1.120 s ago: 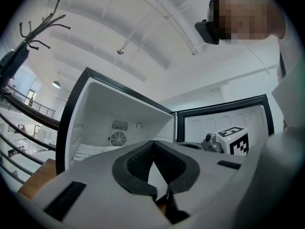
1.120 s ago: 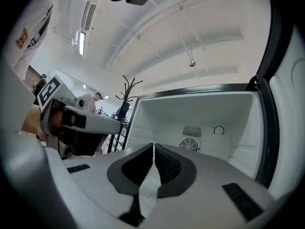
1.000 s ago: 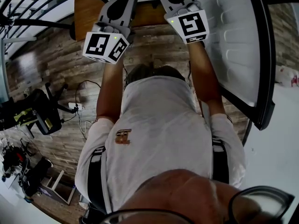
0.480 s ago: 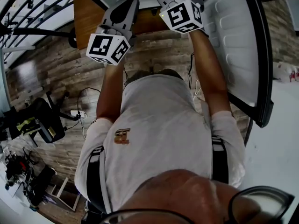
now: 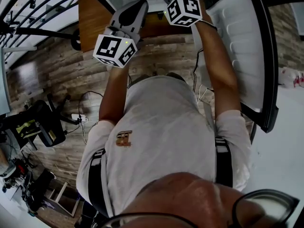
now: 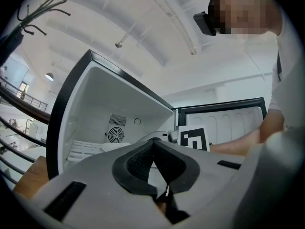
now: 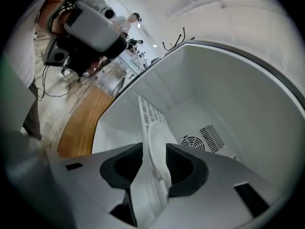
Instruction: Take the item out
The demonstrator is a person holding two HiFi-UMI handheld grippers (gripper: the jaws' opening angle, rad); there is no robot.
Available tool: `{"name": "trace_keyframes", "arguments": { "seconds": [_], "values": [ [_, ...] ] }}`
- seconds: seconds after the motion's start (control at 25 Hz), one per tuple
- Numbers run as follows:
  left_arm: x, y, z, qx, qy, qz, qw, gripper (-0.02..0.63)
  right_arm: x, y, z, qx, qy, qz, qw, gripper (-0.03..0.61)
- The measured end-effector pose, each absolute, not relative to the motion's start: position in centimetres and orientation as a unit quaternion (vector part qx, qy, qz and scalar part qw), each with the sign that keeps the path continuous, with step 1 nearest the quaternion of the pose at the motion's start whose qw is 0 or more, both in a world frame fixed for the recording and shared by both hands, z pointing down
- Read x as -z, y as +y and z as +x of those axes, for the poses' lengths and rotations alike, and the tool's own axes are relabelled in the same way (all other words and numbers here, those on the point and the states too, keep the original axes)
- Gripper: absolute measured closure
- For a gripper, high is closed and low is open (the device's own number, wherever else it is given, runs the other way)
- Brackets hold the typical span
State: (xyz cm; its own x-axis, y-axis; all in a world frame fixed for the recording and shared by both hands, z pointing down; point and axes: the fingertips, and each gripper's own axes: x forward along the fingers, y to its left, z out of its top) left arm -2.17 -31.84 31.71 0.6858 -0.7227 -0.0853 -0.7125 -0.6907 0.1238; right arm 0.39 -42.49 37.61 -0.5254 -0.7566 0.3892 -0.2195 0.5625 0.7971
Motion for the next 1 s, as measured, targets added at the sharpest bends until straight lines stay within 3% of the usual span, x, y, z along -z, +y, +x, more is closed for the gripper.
{"name": "trace_keyframes", "arguments": {
  "seconds": [0.44, 0.6, 1.0],
  "values": [
    [-32.6, -31.6, -1.8, 0.058, -0.383, 0.921, 0.048, 0.595, -39.2, -43.7, 0.3, 0.362, -0.782, 0.252, 0.441, 0.425],
    [-32.9, -31.7, -1.8, 0.056, -0.381, 0.921, 0.051, 0.595, -39.2, -43.6, 0.2, 0.351, -0.788, 0.242, 0.444, 0.475],
    [-33.2, -31.5, -1.8, 0.057, -0.379, 0.922, 0.054, 0.595, -39.1, -43.1, 0.3, 0.341, -0.791, 0.236, 0.45, 0.5]
  ]
}}
